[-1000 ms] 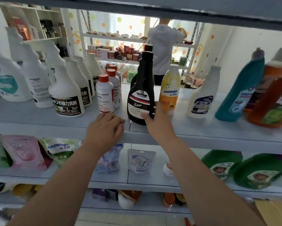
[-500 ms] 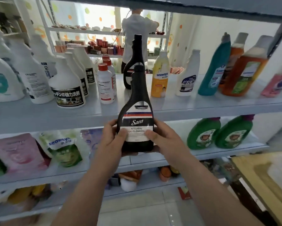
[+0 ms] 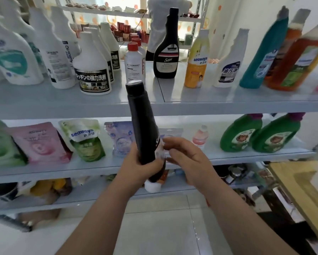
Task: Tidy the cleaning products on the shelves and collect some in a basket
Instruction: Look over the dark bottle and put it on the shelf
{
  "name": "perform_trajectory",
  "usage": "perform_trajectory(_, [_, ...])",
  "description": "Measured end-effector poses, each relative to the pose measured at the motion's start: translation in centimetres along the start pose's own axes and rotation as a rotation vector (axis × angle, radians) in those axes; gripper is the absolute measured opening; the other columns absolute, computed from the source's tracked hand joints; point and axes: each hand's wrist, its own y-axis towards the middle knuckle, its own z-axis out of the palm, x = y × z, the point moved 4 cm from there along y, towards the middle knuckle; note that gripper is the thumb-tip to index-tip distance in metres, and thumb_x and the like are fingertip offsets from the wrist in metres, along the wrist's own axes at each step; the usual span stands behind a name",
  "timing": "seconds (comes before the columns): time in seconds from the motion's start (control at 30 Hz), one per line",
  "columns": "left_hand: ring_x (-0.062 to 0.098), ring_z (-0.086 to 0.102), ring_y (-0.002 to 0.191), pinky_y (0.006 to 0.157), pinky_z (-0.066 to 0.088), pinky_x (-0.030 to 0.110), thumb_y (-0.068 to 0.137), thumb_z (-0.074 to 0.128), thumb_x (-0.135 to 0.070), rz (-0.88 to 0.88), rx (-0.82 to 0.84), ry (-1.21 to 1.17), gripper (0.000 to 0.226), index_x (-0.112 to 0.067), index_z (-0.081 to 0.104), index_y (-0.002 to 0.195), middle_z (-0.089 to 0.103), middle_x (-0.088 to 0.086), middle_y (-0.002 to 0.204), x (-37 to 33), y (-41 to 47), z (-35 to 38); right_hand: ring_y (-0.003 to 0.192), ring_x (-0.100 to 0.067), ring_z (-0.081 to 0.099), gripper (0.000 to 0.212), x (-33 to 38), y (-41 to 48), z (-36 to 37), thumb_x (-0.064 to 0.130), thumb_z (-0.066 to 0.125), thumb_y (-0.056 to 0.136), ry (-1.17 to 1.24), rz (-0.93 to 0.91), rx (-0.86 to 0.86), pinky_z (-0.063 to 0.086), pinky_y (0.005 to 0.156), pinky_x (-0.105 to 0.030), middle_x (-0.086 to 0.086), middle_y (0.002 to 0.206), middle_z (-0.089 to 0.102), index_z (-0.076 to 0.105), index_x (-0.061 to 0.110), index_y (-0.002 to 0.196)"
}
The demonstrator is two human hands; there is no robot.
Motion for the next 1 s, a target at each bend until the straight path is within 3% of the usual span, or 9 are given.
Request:
perform_trajectory(0.1, [0.030,0.071,0.112,0.079,0.061,0.034,0.059,0.080,-0.029,-0.143,0.021,-0.326,0.091,-0.007,0.049,0.142,0.070,0.017,0.127,1.2,-0.6,1.8,0.123,-0.013,0.064,0.045,0.5,0.9,-1.4,0.053,0.058,0.086,0.026,0.030,-0.008,0.057,0.099,-0.038,0.011,0.127,0.070,0.066,0.042,0.129])
perform_trajectory(0.2, [0.034,0.067,0.120,0.089,0.059,0.038,0.076,0.078,-0.027,-0.195,0.101,-0.536,0.071,-0.013,0.053,0.142,0.069,0.016,0.131,1.9,-0.9,4.7,0.123,-0.018,0.066,0.042,-0.1,1.9,-3.6,0.055,0.053,0.093,0.104,0.125,0.021,0.056,0.100,-0.042,0.003,0.130,0.072,0.069,0.038,0.128])
perform_trajectory(0.33, [0.032,0.066,0.122,0.091,0.059,0.041,0.086,0.075,-0.040,-0.313,0.063,-0.563,0.065,-0.013,0.055,0.142,0.069,0.015,0.133,3.0,-1.1,8.8,0.102,-0.021,0.076,0.044,-1.6,2.1,-6.9,0.050,0.040,0.107,0.357,0.330,-0.029,0.061,0.075,-0.028,-0.007,0.112,0.079,0.078,0.031,0.116])
perform_trajectory(0.43, [0.038,0.075,0.098,0.064,0.063,0.046,0.084,0.060,-0.050,-0.443,-0.007,-0.513,0.062,-0.009,0.062,0.132,0.075,0.018,0.118,3.8,-0.9,11.2,0.100,-0.021,0.077,0.053,-3.0,2.0,-8.9,0.054,0.034,0.103,0.521,0.380,-0.029,0.062,0.074,-0.029,-0.007,0.111,0.079,0.082,0.031,0.107])
perform_trajectory(0.53, [0.039,0.076,0.079,0.044,0.057,0.040,0.081,0.055,-0.052,-0.569,-0.052,-0.597,0.054,-0.014,0.070,0.116,0.077,0.018,0.106,4.3,-0.6,13.5,0.114,-0.034,0.072,0.054,-6.0,1.6,-9.7,0.056,0.050,0.095,0.636,0.486,-0.006,0.060,0.087,-0.040,-0.018,0.125,0.073,0.078,0.018,0.120])
perform_trajectory(0.67, [0.040,0.071,0.091,0.034,0.047,0.025,0.083,0.060,-0.051,-0.670,-0.107,-0.748,0.041,-0.030,0.070,0.117,0.075,0.016,0.110,5.2,0.1,15.1,0.127,-0.033,0.064,0.067,-9.1,1.0,-9.6,0.062,0.057,0.096,0.835,0.590,0.047,0.053,0.102,-0.043,-0.020,0.138,0.065,0.068,0.010,0.135])
perform_trajectory(0.73, [0.038,0.075,0.083,0.030,0.042,0.020,0.081,0.061,-0.047,-0.674,-0.088,-0.815,0.056,-0.027,0.062,0.133,0.074,0.017,0.110,5.5,0.3,15.2,0.127,-0.032,0.064,0.068,-9.5,1.0,-9.5,0.062,0.068,0.090,0.867,0.596,0.078,0.054,0.100,-0.042,-0.017,0.139,0.065,0.065,0.014,0.139])
perform_trajectory(0.87, [0.037,0.075,0.076,0.029,0.036,0.018,0.083,0.061,-0.049,-0.657,-0.022,-0.767,0.065,-0.019,0.055,0.140,0.075,0.017,0.099,6.1,0.7,15.1,0.126,-0.035,0.065,0.075,-10.2,1.3,-10.3,0.060,0.070,0.088,0.829,0.601,0.088,0.056,0.099,-0.046,-0.020,0.140,0.064,0.058,0.013,0.145])
perform_trajectory(1.0, [0.029,0.073,0.089,0.047,0.045,0.028,0.070,0.075,-0.072,-0.568,0.123,-0.335,0.078,-0.024,0.062,0.130,0.074,0.011,0.102,6.6,1.2,13.3,0.112,-0.032,0.069,0.054,-9.5,2.0,-11.8,0.040,0.078,0.084,0.664,0.461,-0.008,0.061,0.089,-0.043,-0.014,0.121,0.072,0.066,0.013,0.130])
